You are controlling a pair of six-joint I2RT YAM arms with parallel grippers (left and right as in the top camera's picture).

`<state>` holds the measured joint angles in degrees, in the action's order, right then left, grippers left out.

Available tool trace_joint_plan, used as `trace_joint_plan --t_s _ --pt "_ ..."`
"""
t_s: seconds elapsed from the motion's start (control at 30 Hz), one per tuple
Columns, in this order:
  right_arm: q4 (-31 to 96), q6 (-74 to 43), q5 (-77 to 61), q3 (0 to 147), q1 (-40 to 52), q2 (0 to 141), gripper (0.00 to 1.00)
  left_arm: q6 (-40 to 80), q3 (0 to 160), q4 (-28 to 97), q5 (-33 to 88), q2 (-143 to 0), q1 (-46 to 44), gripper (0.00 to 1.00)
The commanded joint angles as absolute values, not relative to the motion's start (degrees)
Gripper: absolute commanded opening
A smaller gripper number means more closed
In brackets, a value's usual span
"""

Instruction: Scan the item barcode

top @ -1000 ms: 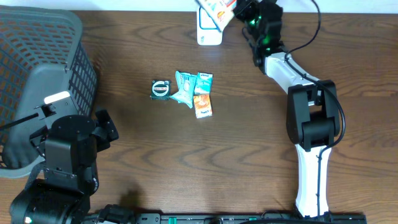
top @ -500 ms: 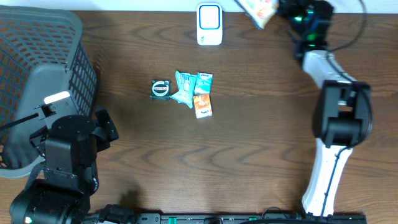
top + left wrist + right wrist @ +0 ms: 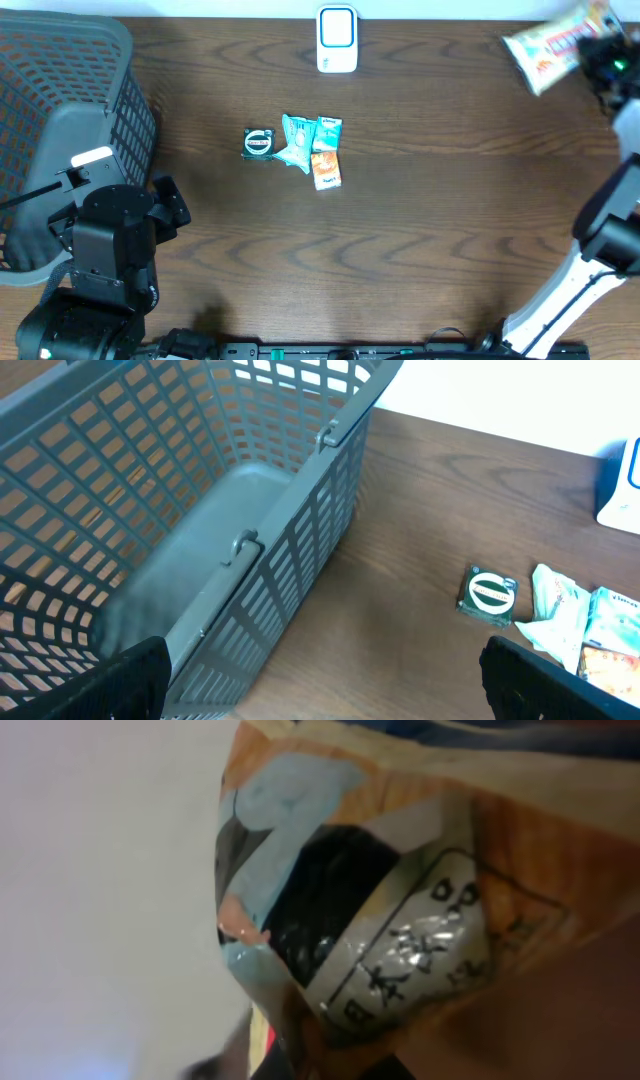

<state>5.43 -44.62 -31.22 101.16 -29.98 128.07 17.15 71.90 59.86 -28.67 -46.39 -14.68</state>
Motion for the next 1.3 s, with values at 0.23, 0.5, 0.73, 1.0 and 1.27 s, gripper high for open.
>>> trace_joint_plan --t_s 0.23,0.5,0.73,1.0,1.27 --pt "11.38 -32.47 -43.57 101.58 -40.8 126.3 0.86 17.26 72.44 59.96 -29.17 -46.41 -14.55 0.98" --pt "10.31 -32.18 -53.04 101.58 -40.25 126.3 0.79 17.26 72.44 59.99 -29.17 -46.41 -14.55 0.98" --pt "27.38 -16.47 -37.45 101.56 -33.36 126.3 0.01 17.26 72.44 59.99 -29.17 -46.41 -14.55 0.98" --pt "35.79 -2.04 -11.49 101.56 -23.2 126.32 0.01 17.26 72.44 59.96 -29.17 -46.41 -14.55 0.98" --pt "34.92 -0.14 -2.04 101.54 -19.94 126.78 0.01 17.26 72.44 59.99 -29.15 -46.41 -14.55 0.98"
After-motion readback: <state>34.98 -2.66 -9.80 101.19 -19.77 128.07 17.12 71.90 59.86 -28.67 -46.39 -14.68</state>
